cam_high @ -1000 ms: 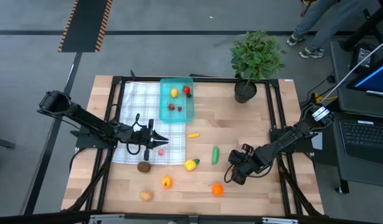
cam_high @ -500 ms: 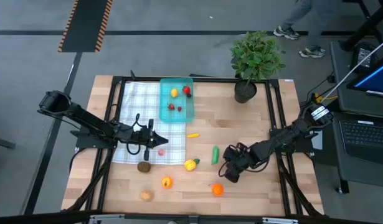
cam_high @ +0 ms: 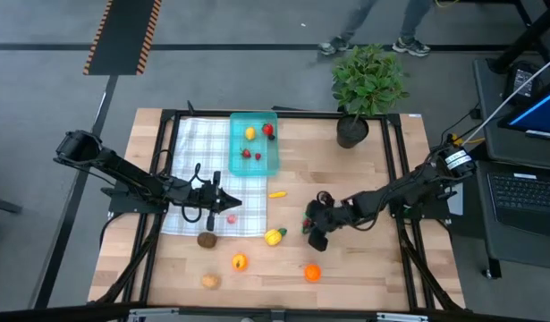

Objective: Pick and placing Produce into tupperware
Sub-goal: Put the red cherry into the blue bin

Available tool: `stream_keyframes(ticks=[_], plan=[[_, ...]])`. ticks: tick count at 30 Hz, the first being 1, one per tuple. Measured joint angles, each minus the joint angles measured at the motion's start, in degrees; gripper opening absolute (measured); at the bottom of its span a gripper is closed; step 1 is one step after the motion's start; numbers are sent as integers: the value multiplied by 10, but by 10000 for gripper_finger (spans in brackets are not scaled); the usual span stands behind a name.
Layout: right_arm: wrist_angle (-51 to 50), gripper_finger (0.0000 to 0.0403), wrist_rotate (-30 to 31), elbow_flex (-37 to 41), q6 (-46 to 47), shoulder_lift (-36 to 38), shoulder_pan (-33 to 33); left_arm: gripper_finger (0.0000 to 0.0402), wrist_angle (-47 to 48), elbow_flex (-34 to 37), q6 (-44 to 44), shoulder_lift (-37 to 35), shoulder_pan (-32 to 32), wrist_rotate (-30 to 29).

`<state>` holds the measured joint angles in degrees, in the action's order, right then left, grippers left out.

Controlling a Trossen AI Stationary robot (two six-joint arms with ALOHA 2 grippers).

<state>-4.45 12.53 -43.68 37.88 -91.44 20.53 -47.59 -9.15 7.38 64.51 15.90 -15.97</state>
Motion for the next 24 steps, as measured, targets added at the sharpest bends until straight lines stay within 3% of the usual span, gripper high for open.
stream_keyframes(ticks=[10,20,24], plan=[[177,104,-26,0,-214,0,-102,42,0,0,-39,0,0,0],[287,104,-161,0,-297,0,-183,65,-1,0,-60,0,-13,0],[305,104,-173,0,-314,0,-196,88,-9,0,-62,0,-27,0]])
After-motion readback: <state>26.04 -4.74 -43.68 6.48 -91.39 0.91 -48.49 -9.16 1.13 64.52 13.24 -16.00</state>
